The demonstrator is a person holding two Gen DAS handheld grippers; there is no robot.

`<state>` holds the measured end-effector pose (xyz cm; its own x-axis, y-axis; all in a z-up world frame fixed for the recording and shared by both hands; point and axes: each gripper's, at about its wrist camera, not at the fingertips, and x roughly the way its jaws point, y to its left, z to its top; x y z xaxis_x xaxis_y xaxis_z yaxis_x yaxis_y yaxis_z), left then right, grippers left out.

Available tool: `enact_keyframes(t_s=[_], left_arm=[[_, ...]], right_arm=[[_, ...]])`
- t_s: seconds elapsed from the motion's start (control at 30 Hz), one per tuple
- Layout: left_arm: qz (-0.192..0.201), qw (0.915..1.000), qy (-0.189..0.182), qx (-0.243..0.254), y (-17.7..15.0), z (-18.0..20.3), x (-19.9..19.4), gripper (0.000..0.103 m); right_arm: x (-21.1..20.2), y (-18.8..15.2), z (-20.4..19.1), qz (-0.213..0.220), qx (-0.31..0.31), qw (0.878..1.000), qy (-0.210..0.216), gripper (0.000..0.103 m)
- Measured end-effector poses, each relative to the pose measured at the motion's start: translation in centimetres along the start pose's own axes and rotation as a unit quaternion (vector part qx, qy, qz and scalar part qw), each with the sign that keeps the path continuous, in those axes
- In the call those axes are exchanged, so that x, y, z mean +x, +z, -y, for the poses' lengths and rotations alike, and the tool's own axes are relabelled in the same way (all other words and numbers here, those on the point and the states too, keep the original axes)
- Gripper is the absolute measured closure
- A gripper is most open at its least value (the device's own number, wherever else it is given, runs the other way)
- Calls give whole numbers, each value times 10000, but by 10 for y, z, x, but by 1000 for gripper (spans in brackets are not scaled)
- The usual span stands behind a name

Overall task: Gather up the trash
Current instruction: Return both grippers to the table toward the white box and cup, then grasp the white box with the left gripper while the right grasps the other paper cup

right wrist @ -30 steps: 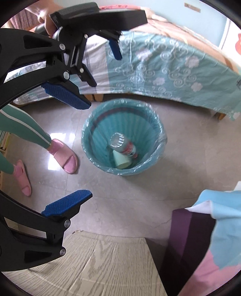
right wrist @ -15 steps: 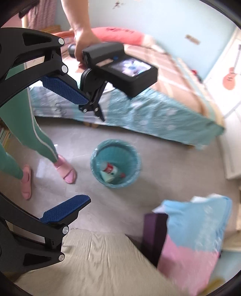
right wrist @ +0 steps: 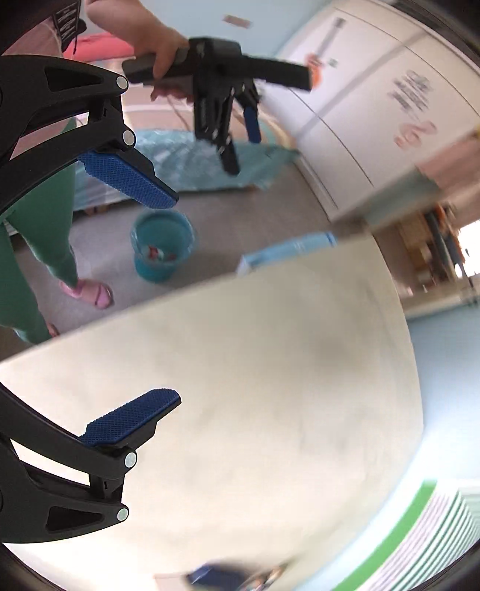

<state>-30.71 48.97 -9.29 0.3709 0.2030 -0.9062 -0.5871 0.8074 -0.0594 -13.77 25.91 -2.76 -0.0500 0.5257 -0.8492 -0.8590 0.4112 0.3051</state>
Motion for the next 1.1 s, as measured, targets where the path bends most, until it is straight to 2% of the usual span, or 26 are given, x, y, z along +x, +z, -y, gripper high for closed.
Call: enact_keyframes(t_s=[0.07,0.13,0.27,0.43,0.57,0.67,0.77,0.8,1.0,1.1], left_arm=[[238,9994,-5,235,21,38,-8,7],[415,9977,-164,508,41,82,-13,7],[515,9907,-467,1171,68,171,-12,7],[635,9710,-946,2104,82,290,-3,7],[597,9509,-1158,2809,88,383,11,7],[483,9405,-1309,3098,92,440,22,7],[378,9313,-1192,3421,97,475,36,7],[322,9258,-1245,3553,100,490,43,7],[4,9046,-1345,4044,108,535,67,7],[-155,8954,-1236,4275,112,555,87,7]], right_arm=[[-28,-17,39,159,317,9988,-350,6],[-53,-35,77,295,624,9956,-630,6],[-100,-73,152,482,1224,9850,-1112,6],[-145,-111,231,523,1694,9686,-1742,6],[-165,-135,284,349,1850,9616,-1997,6],[-166,-143,317,307,2043,9561,-2077,6],[-158,-144,348,335,2373,9524,-1884,6],[-156,-141,356,322,2440,9516,-1842,6],[-136,-128,409,272,2826,9480,-1442,6],[-121,-121,428,126,2781,9508,-1362,6]])
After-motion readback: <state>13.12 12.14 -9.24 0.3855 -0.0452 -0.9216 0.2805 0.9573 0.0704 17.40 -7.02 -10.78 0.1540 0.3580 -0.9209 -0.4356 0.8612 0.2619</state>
